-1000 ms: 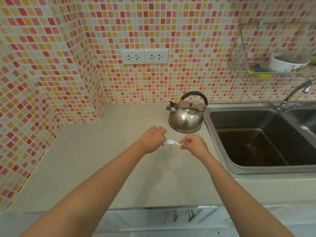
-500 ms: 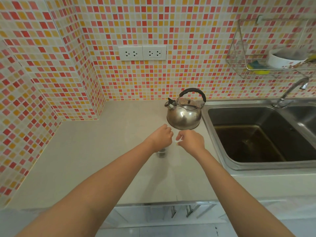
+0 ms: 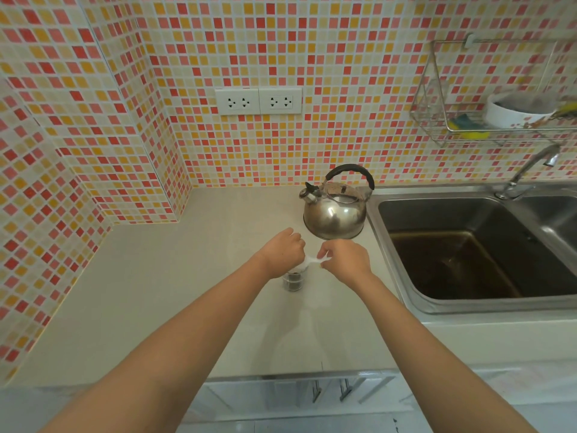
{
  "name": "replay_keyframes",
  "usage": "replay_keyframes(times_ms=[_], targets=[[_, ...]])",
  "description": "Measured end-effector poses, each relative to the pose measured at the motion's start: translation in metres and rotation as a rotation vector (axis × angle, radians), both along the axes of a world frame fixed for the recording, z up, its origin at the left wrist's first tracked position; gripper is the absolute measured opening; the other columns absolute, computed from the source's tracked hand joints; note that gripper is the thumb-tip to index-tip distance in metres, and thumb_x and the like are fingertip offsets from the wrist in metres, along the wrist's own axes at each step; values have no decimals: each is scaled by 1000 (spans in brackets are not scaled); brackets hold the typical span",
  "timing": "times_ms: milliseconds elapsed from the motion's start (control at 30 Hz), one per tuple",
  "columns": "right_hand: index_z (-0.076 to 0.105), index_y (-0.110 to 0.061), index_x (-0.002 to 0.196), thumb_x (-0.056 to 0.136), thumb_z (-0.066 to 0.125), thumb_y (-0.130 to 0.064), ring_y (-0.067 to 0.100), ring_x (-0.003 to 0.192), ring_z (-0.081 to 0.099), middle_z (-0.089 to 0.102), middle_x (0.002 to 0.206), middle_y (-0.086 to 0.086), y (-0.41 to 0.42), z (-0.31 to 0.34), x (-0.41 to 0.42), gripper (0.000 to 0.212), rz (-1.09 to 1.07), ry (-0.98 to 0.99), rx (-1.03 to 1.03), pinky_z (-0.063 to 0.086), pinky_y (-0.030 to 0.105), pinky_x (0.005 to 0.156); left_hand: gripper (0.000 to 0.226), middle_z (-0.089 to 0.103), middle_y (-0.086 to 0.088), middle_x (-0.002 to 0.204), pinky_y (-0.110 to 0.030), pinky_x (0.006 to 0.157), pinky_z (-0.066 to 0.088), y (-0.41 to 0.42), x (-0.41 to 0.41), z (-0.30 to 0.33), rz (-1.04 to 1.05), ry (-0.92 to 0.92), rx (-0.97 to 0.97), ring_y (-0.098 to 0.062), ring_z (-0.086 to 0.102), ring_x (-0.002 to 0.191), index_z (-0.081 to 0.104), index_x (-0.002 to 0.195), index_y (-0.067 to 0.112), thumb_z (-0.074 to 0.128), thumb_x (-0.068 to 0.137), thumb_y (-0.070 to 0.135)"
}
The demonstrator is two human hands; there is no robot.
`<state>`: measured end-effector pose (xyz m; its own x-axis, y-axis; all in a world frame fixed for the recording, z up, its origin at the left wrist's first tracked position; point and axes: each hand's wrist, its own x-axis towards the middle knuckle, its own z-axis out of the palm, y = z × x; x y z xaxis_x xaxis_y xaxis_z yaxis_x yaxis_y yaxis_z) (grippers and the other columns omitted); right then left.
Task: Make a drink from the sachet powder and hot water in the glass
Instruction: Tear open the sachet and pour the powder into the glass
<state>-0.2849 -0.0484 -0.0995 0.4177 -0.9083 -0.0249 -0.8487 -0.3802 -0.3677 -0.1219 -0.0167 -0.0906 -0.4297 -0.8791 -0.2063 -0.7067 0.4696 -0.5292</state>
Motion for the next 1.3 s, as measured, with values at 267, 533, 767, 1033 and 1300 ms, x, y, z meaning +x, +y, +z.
replay_keyframes(times_ms=[267,533,767,1033,1300], targets=[[71,-28,92,79,72,-25,16,77,60,62,83,-6,-1,-5,-5,13,-34,-139,96,49,32,68,32,61,-6,108,-33,77,41,-4,16,-3,201,296,5,-25,58,98,64,117,14,67,85,18],[73,-26,95,81,71,-26,16,80,61,69,93,-3,-3,-5,-8,15,-31,-76,52,48,28,66,34,61,-5,110,-33,82,41,-2,21,-5,202,345,-1,-24,57,102,64,119,16,66,85,24],[74,-19,98,87,62,-25,20,83,66,73,92,0,-3,-4,-11,18,-73,-133,86,54,30,71,42,60,-4,116,-34,88,41,-1,23,-10,234,435,-40,-23,54,107,60,124,18,67,85,31],[62,-4,61,76,64,-7,21,60,52,57,67,8,0,-30,-16,15,-623,-542,482,39,28,60,49,56,-3,122,-32,90,42,5,33,-19,360,593,-85,-22,53,109,56,130,19,68,84,34],[53,-6,57,74,75,-7,27,67,58,66,80,16,7,-71,-12,27,-815,-558,585,43,29,61,51,57,-1,122,-32,90,41,12,35,-21,397,690,-87,-21,53,112,54,132,20,66,85,35]])
